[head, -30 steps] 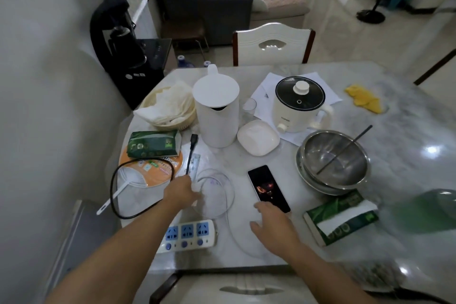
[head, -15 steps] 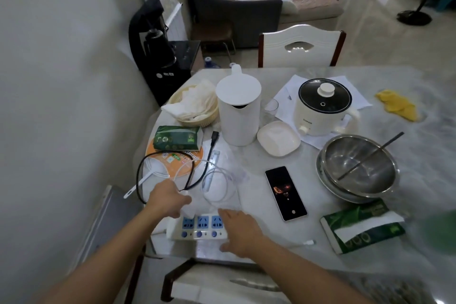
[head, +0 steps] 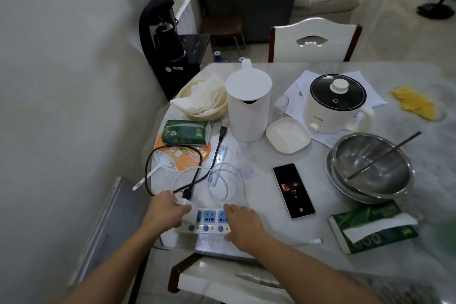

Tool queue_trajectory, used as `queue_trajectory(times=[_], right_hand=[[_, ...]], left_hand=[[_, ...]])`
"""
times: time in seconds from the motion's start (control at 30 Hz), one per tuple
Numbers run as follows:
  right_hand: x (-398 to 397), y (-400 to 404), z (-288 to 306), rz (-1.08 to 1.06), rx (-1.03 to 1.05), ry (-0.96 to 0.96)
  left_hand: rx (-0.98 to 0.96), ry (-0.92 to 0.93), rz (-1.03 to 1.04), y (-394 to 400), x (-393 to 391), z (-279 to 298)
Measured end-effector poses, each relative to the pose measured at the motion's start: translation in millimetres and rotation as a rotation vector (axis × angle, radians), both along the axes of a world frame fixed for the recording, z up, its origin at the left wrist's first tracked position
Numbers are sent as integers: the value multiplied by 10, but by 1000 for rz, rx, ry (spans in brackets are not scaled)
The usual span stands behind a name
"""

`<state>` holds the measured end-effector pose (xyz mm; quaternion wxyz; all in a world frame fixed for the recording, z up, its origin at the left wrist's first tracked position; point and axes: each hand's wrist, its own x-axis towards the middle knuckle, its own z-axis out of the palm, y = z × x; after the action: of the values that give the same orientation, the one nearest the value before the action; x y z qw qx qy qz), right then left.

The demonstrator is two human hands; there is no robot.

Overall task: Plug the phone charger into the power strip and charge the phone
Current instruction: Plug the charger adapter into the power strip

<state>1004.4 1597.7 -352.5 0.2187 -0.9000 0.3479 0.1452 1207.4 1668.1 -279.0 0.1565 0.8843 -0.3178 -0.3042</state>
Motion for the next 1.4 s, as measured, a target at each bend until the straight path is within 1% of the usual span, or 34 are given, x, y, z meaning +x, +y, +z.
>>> queue_trajectory(times=[0.17, 0.3, 0.5, 0.63, 0.8, 1.0, 1.17, 1.3, 1.4], right_hand=[[-7, 5, -7, -22, 30, -11], [-4, 11, -15, -37, 53, -24], [8, -6, -2, -40, 61, -18], [14, 0, -7, -32, 56, -12], [13, 11, -29, -38, 52, -22], [11, 21, -51, -62, 41, -52], [28, 34, -79, -58, 21, -51], [14, 35, -111, -64, 18, -81], [12, 36, -134, -66, 21, -91]], left_hand=[[-40, 43, 64, 53, 11, -12], [-91, 31, 94, 115, -32, -14], [-145, 64, 86, 174, -139, -31], [-100, 59, 59, 166, -180, -32], [-57, 115, -6, 164, -122, -73], [-3, 60, -73, 0, -191, -73], [23, 199, 49, -108, -131, -64], [52, 267, 72, -56, -137, -92], [25, 327, 115, 22, -127, -137]])
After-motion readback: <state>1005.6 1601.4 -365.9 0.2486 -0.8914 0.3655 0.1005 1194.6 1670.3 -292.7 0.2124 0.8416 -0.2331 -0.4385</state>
